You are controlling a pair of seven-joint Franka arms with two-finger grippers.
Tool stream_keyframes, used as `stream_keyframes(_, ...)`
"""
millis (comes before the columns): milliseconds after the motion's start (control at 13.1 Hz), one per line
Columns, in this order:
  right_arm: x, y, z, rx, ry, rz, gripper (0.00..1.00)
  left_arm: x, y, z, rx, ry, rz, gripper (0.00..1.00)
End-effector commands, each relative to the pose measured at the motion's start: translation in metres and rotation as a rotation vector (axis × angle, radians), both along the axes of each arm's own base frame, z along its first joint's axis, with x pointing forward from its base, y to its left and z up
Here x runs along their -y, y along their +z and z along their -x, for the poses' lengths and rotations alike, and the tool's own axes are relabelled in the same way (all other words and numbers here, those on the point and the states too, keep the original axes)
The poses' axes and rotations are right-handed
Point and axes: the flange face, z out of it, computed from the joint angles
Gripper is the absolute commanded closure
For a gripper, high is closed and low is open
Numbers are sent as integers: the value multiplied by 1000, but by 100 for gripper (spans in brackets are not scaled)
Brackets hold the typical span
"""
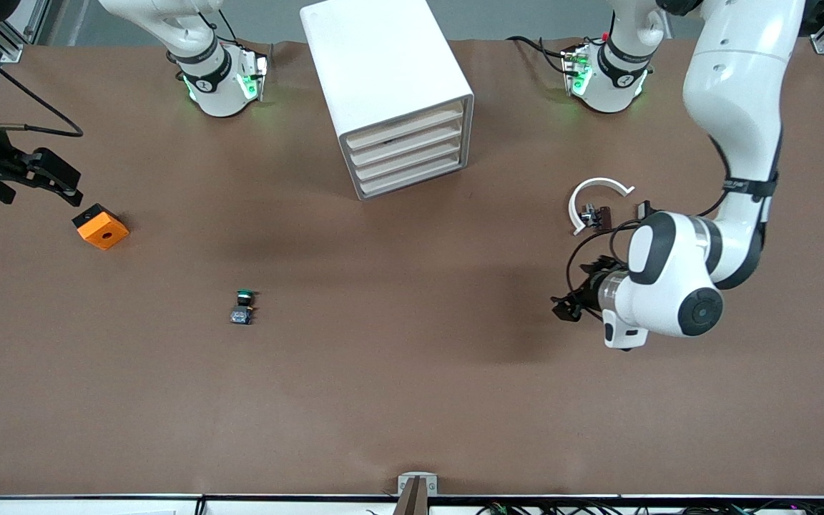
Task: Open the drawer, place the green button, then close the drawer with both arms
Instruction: 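Grasp the drawer handle with the left gripper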
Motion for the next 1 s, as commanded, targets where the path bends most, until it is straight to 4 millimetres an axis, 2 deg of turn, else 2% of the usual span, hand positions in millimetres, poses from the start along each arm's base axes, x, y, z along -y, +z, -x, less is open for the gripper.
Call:
stream_keyframes(0, 7, 4, -3, 5, -12, -20, 0, 16, -11, -1, -119, 247, 2, 0)
stream_keyframes(230, 6, 2, -3, 0, -11, -20, 0, 52, -29, 17, -228, 352, -70, 0)
stream_keyframes(536, 1, -2, -6, -8, -2, -18, 0, 108, -60, 50, -425, 476, -73, 0)
stream_keyframes(690, 0, -2, -6, -8, 0, -18, 0, 149, -70, 75, -514, 553, -154, 0)
stream_keyframes(919, -4, -5, -8, -12, 9, -14, 0, 190, -68, 98, -587, 641, -248, 0)
